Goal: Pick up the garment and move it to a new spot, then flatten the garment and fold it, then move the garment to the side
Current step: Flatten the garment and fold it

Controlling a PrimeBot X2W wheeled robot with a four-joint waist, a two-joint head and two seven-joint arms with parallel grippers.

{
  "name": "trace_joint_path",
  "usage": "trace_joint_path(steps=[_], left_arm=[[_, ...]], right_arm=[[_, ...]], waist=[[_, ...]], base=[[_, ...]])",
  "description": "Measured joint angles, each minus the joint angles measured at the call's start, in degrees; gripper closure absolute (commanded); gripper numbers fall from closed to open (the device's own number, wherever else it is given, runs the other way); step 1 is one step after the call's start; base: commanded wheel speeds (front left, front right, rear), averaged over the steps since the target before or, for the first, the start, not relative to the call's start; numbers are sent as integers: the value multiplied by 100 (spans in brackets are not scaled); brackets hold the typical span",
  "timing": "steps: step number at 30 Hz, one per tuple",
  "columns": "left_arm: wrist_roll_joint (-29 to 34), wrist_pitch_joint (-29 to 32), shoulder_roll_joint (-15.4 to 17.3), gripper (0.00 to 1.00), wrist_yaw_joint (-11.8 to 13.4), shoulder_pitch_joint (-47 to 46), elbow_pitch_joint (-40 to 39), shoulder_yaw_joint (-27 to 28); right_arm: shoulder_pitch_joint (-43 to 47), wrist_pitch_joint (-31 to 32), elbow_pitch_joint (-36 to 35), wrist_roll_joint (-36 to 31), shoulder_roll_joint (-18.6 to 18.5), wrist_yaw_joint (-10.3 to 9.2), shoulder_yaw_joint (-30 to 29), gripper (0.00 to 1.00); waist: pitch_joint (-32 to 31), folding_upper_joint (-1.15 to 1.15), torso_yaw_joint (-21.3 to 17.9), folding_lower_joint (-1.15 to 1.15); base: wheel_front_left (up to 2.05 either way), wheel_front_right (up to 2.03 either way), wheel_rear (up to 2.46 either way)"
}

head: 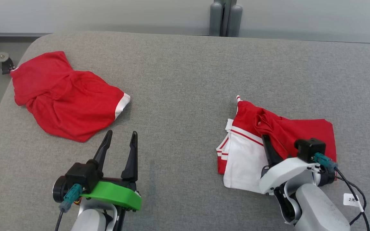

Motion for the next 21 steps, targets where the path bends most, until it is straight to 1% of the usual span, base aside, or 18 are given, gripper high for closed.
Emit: trace_joint_path(steps=[4, 5, 6, 7, 10, 14, 16, 18, 21], left_arm=[[-15, 0, 0, 0, 0, 2, 8, -14], [-18, 0, 0, 0, 0, 3, 12, -20], [-18, 0, 0, 0, 0, 3, 19, -22], [-18, 0, 0, 0, 0, 3, 24, -24], [-18, 0, 0, 0, 0, 3, 29, -29], [-19, 0, 0, 0, 2, 3, 37, -23], [-19, 0, 0, 0, 2, 3, 53, -26], [-18, 0, 0, 0, 3, 12, 60, -26], [-14, 0, 0, 0, 4, 15, 58, -9]], right_arm=[[-43, 0, -48, 142, 0, 0, 233, 100], [-45, -1, -36, 168, 0, 0, 312, 94], [-51, -1, 2, 174, 1, 0, 383, 73], [-54, -1, 41, 191, -1, 0, 499, 1], [-65, -1, 88, 380, -11, -1, 998, 0], [-79, -1, -101, 846, 7, 0, 1774, 0], [-113, -1, -212, 1000, 3, 0, 2022, 0], [-168, -1, -350, 1032, 8, 0, 2165, 0], [-226, -1, -592, 923, 9, 0, 2061, 0]], waist=[[17, 0, 40, 0], [20, 0, 43, 0], [21, 0, 44, 0], [22, 0, 45, 0], [31, 0, 42, 0], [32, 0, 14, 0], [24, 0, -13, 0], [9, 0, -54, 0], [-14, 0, -130, 0]], base=[[0, 0, 0], [0, 0, 0], [0, 0, 0], [0, 0, 0], [0, 0, 0], [0, 0, 0], [0, 0, 0], [0, 0, 0], [0, 0, 0]])
